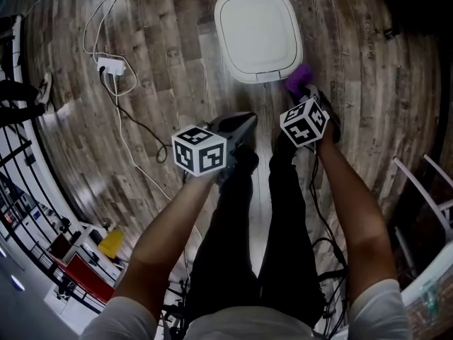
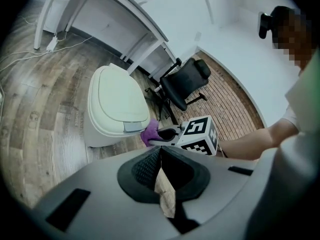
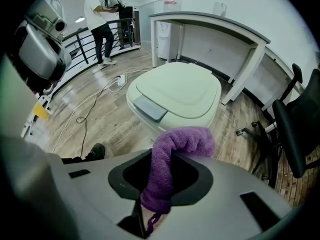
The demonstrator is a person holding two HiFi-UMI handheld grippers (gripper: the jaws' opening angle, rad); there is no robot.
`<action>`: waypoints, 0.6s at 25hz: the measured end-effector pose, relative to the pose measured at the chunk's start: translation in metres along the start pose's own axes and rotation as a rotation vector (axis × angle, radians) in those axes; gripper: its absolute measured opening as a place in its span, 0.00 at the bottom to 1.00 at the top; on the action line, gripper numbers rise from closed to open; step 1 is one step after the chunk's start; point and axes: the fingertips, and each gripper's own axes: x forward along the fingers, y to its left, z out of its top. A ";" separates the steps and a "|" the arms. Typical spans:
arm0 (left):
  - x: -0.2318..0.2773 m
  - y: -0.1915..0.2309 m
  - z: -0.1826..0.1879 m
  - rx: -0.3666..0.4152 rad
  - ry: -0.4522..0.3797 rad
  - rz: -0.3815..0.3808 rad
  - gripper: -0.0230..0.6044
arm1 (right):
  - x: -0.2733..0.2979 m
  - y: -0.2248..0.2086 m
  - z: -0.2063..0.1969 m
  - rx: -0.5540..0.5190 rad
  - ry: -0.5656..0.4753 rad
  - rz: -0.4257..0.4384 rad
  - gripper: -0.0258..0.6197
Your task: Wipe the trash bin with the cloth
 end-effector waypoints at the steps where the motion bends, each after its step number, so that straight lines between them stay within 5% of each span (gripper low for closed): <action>1: -0.004 0.004 -0.001 -0.007 -0.004 -0.002 0.04 | 0.002 0.007 0.003 -0.004 0.006 0.005 0.19; 15: -0.075 0.061 0.005 -0.071 -0.077 0.003 0.04 | 0.012 0.137 0.098 -0.195 -0.035 0.197 0.19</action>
